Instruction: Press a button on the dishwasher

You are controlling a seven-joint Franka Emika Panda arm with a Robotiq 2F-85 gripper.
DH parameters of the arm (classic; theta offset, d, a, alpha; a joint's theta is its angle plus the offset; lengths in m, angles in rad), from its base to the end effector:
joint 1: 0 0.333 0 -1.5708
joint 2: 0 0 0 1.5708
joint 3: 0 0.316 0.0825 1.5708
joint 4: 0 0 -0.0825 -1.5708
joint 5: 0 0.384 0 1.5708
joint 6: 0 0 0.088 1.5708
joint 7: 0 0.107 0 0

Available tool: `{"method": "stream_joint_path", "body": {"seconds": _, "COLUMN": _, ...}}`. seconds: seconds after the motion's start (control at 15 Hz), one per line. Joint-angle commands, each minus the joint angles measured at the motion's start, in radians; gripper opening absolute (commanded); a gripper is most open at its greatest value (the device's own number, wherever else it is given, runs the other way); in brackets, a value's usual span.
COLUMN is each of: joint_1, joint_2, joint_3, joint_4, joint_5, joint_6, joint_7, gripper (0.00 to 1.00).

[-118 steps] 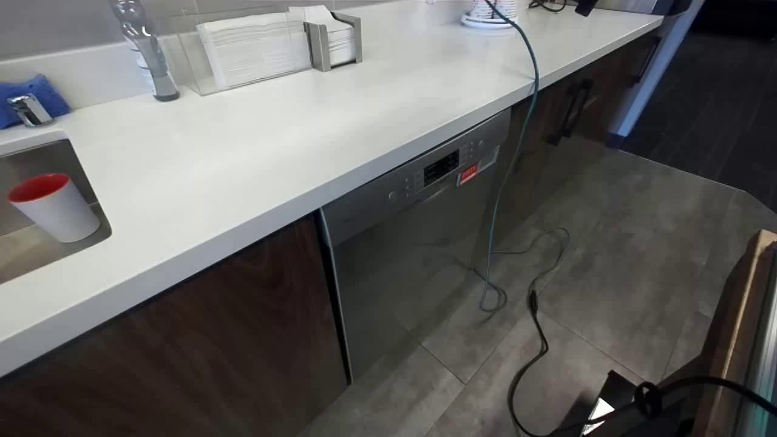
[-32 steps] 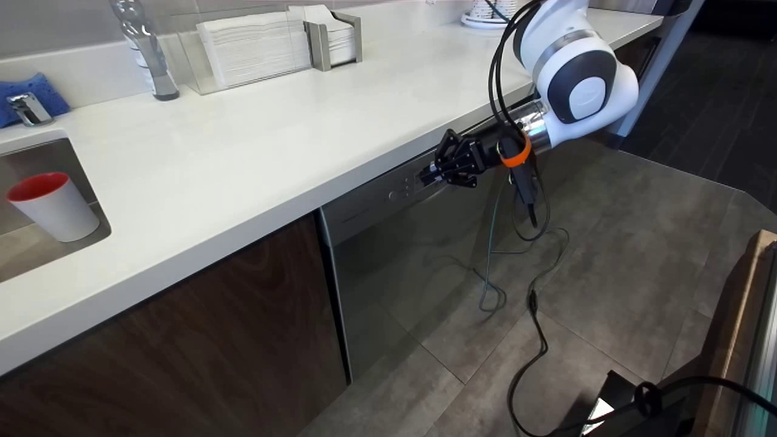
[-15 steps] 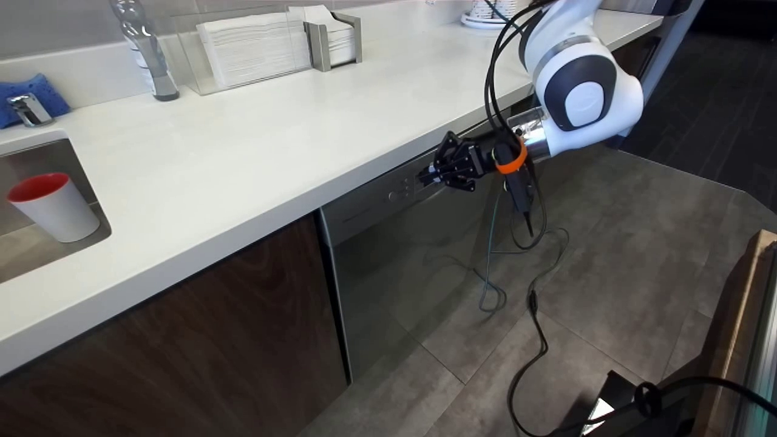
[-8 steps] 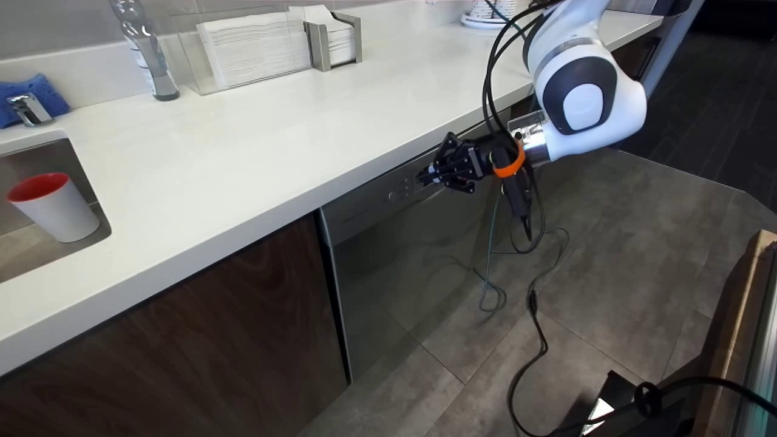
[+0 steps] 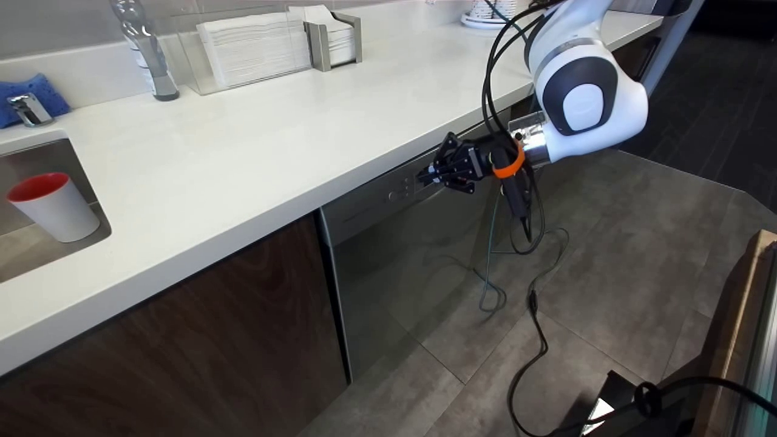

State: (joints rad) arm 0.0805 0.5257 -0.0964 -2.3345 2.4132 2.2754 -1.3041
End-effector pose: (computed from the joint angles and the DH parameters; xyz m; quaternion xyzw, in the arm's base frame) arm 0.4718 0.0034 0.0935 -0.7575 0.4118 -0.2376 0.4474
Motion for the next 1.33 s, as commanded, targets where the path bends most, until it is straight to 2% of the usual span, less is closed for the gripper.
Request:
{"method": "stream_joint_path", "body": {"seconds": 0.0, "joint_1": 0.011, "joint_2": -0.017, "joint_3": -0.019, "joint_4": 0.039, "joint_5": 0.060, "joint_6": -0.023, "joint_7": -0.017, "gripper": 0.00}}
{"method": "stream_joint_path", "body": {"seconds": 1.27, "joint_1": 0.014, "joint_2": -0.030, "joint_3": -0.024, "joint_4": 0.031, "joint_5": 0.045, "joint_6": -0.014, "joint_7": -0.061, "gripper": 0.00}}
